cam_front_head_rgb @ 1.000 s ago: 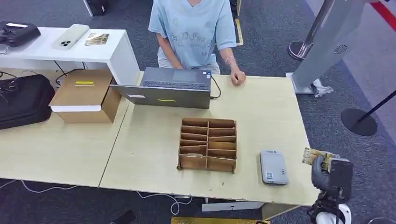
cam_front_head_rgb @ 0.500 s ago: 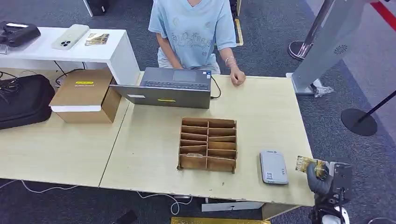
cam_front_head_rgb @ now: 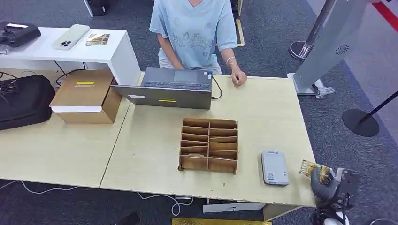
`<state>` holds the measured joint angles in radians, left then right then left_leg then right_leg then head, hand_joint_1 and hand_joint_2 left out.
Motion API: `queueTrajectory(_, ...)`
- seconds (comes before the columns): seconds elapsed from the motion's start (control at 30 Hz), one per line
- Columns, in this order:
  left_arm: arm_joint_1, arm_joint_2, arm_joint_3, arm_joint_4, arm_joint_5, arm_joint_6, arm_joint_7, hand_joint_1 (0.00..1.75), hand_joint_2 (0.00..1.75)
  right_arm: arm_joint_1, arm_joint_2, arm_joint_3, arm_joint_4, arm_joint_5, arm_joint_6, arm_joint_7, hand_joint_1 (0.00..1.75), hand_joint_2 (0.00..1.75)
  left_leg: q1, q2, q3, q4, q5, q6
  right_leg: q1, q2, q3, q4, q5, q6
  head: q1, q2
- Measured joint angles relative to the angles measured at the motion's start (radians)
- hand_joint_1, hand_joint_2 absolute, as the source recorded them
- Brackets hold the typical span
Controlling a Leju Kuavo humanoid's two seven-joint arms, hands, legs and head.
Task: Pass the card to the sensor for recognition and then transmit it.
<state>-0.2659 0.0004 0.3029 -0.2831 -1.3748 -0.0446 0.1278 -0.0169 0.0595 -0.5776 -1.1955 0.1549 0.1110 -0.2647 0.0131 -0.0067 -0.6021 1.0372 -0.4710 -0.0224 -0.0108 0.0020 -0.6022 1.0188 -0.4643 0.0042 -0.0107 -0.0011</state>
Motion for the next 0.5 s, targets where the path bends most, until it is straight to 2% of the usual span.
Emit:
queueTrajectory(0.2, 0.000, 0.000, -0.011, 0.000, -0.014, 0.000, -0.006, 0.00, 0.00, -0.001, 0.000, 0.007, 0.007, 0.015, -0.006, 0.000, 1.75, 1.75, 0.000, 0.000, 0.000, 0.000, 0.000, 0.000, 0.000, 0.000, 0.000, 0.000, 0.000, 0.000, 0.000, 0.000)
queueTrajectory(0.5, 0.000, -0.001, -0.038, 0.000, -0.034, -0.003, -0.021, 0.00, 0.00, -0.005, 0.000, 0.079, 0.005, 0.034, -0.024, -0.002, 1.75, 1.75, 0.000, 0.000, 0.000, 0.000, 0.000, 0.000, 0.000, 0.000, 0.000, 0.000, 0.000, 0.000, 0.000, 0.000)
